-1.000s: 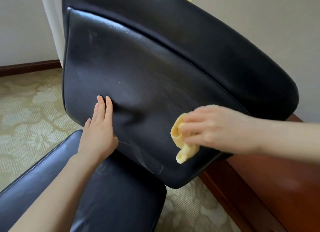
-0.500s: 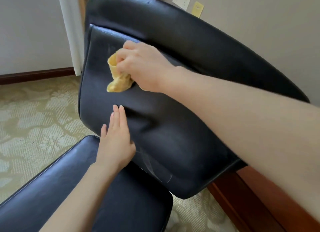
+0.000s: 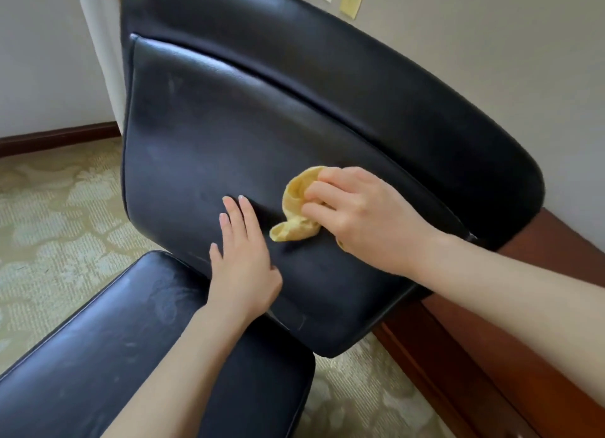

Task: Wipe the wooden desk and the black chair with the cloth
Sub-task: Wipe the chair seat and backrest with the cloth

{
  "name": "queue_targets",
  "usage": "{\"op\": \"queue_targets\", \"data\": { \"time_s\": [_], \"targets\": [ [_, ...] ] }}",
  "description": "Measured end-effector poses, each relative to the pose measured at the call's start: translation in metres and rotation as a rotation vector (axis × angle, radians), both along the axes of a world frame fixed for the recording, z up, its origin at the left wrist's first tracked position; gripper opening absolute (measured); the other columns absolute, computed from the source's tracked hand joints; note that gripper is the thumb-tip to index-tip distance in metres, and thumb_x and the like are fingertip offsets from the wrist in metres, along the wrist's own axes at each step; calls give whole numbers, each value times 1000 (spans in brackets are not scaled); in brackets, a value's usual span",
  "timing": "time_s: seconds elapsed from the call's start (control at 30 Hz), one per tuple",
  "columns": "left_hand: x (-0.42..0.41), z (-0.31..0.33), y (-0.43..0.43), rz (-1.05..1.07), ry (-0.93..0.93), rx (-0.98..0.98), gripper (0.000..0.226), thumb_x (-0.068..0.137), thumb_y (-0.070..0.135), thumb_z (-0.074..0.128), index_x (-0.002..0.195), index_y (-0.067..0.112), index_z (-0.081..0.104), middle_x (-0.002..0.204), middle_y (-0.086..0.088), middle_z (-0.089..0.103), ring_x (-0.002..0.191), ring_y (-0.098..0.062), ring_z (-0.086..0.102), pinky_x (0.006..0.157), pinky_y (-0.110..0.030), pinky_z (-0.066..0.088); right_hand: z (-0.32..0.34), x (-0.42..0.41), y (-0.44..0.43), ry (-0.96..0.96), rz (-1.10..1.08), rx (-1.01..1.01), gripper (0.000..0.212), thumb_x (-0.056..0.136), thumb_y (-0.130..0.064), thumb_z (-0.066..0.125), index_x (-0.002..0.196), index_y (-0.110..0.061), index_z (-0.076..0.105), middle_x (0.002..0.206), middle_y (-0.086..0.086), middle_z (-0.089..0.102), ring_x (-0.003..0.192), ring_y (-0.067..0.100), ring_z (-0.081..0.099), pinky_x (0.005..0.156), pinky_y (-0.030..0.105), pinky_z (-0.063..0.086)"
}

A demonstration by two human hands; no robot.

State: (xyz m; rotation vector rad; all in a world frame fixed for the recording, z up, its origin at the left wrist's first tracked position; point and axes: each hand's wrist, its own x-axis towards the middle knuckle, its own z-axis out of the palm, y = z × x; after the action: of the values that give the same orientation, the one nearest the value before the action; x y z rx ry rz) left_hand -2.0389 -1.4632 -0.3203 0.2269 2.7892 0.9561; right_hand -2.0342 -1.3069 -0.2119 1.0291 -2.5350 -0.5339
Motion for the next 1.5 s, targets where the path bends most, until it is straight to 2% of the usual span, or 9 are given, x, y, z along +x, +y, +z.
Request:
{"op": "queue_targets", "data": {
  "time_s": [0.1,0.27,0.5,0.9,1.03,1.17,1.27,1.4,1.5],
  "targets": [
    [-1,0,0,-18,9,-27,94,82,5,46,145,7,-24,154,-9,-28,146,-31,-10,114,-49,16,-4,35,29,-14,-4,-34,41,93,2,31,83,-10,69,85,4,65,86,25,63,74,37,50],
    [-2,3,4,-20,7,-16,97,81,5,50,145,4,-22,154,-12,-26,145,-35,-7,114,-47,17,-12,79,63,-140,46,-6,28,95,-3,45,89,-9,71,87,4,67,85,23,64,75,35,52],
    [-5,-2,4,-21,16,52,102,77,0,52,146,6,-22,154,-11,-27,145,-36,-8,112,-50,24,16,71,83,-273,236,197,28,97,-4,43,91,-11,70,91,1,64,87,20,62,75,32,50],
    [-11,-8,-6,-73,7,120,102,75,-7,49,147,11,-22,154,-6,-31,145,-33,-11,113,-50,22,88,-21,52,14,182,17,16,91,-3,55,96,-4,71,100,12,67,92,37,61,77,48,51],
    [-12,-9,-8,-81,24,113,102,75,-8,48,146,11,-22,154,-8,-30,145,-35,-10,111,-47,25,74,-20,47,121,114,-99,17,93,-5,55,97,-3,71,99,12,68,91,36,62,80,46,51],
    [-12,-10,-10,-92,9,162,102,76,-11,45,146,14,-23,153,-3,-32,145,-30,-12,107,-32,22,54,12,66,160,65,-191,15,92,-8,60,98,-3,73,97,11,70,84,34,62,74,45,52],
    [-13,-12,-12,-92,21,171,102,75,-12,45,147,15,-22,154,-2,-30,145,-29,-11,107,-34,23,33,42,82,162,28,-249,17,92,-10,62,102,-3,73,99,12,70,86,30,62,77,42,52],
    [-10,-14,-13,-76,66,180,102,74,-12,45,148,15,-19,156,-2,-27,146,-28,-8,99,-30,28,0,69,83,174,56,-161,15,88,-5,64,99,-6,75,99,8,72,86,27,67,81,38,54],
    [-5,-17,-13,-57,113,216,100,74,-12,43,149,16,-17,156,1,-25,146,-25,-9,92,-23,23,-16,72,71,44,114,-65,20,92,-4,56,97,-8,75,96,5,72,89,22,68,79,36,54]
  ]
}}
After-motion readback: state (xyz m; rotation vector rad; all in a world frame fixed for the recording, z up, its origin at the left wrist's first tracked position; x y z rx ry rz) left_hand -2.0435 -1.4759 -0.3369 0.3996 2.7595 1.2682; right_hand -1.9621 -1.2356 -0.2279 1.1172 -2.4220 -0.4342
